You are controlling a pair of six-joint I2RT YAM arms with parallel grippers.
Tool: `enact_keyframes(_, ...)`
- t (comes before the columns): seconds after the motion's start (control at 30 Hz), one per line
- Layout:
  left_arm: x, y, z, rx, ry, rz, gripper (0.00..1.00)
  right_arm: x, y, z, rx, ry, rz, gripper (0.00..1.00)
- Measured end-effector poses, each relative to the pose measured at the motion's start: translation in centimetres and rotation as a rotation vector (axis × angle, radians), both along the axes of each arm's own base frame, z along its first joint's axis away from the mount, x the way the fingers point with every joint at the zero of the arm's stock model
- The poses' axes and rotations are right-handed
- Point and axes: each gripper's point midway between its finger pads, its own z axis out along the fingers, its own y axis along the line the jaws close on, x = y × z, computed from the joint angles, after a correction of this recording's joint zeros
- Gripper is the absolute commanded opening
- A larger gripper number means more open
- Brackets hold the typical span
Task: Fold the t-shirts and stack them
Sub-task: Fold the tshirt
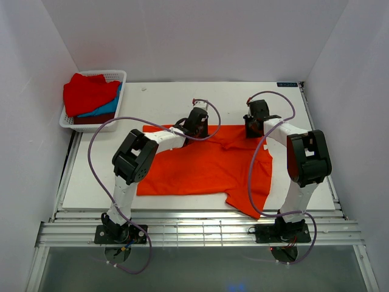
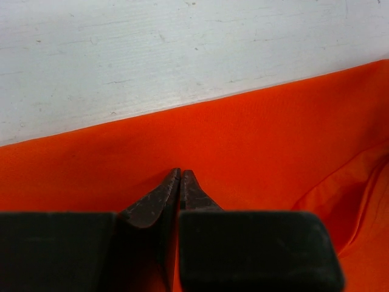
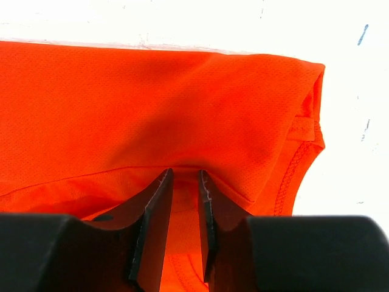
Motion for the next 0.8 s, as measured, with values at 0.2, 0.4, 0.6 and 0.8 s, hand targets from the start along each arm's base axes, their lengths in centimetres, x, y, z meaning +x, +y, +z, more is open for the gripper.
enact_keyframes(0.2, -0.3, -0.4, 0.0, -0.009, 0.005, -0.007, 0.15, -0.2, 0.6, -0.1, 0.028, 0.009, 0.019, 0.29)
enact_keyframes(0.4, -0.4, -0.5, -0.1, -0.016, 0.011, -0.004, 0.15, -0.9, 1.0, -0.6, 0.051, 0.030, 0.036, 0.29)
enact_keyframes(0.6, -0.7, -0.3, -0.6, -0.011, 0.022, -0.002, 0.15, -1.5, 0.6, -1.1, 0.037, 0.045, 0.028, 0.28)
enact_keyframes(0.8, -1.0, 0.1, -1.2, 0.002, 0.033, 0.001, 0.14, -1.5, 0.2, -1.2, 0.017, 0.045, 0.014, 0.26)
